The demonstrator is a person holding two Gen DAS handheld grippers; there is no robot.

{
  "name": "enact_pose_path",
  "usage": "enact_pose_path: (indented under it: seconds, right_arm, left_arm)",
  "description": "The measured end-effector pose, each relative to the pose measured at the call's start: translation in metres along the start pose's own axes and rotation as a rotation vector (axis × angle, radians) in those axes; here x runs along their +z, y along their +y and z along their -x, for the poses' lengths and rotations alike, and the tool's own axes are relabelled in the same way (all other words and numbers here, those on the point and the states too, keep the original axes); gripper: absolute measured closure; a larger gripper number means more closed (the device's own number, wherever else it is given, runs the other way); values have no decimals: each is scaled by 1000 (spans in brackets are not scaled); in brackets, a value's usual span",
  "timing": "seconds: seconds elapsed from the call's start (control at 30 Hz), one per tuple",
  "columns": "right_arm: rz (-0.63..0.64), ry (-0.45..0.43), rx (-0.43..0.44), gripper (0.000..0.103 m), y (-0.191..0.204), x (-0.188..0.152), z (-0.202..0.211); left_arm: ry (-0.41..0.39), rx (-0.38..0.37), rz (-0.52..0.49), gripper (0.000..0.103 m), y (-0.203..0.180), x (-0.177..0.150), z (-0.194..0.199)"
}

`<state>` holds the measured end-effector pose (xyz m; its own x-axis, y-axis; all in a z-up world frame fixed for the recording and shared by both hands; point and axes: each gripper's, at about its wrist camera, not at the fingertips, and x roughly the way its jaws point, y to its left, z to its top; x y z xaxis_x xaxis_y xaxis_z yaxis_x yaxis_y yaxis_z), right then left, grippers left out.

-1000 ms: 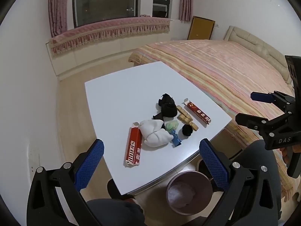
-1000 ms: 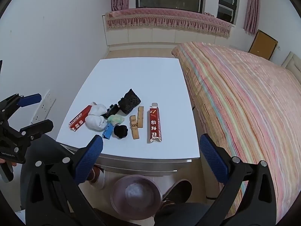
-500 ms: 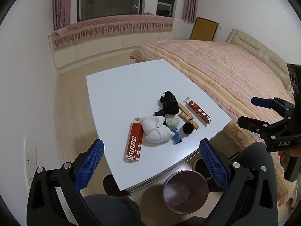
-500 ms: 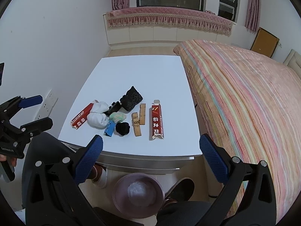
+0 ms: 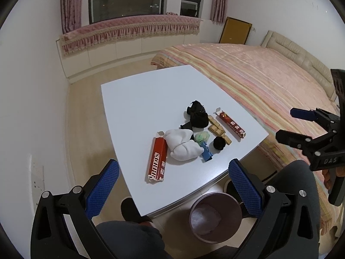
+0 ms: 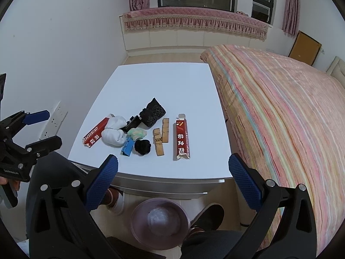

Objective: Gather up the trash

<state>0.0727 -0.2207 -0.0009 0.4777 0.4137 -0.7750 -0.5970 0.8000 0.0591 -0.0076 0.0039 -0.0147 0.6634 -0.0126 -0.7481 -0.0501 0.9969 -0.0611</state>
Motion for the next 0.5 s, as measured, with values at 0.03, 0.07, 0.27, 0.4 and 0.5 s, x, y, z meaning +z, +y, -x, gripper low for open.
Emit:
enact_pose_path:
  seconds: [0.03, 0.07, 0.27, 0.4, 0.5]
  right_arm:
    - [-3, 0, 0, 3, 0, 0, 0]
    - [-3, 1, -2, 3, 0, 0, 0]
    - [5, 10, -12, 3, 0, 2, -2]
    - [9, 19, -14, 3, -1, 2, -5]
    - [8, 23, -12, 3, -3, 3, -7]
  left_arm:
    - [2, 0, -3, 6, 0, 0, 0]
    - [1, -4, -4, 6, -1, -1, -1]
    - [2, -12, -3, 6, 1, 0, -3]
    - [8, -18, -13, 6, 1, -1, -6]
    - [19, -21, -14, 6, 2, 0, -9]
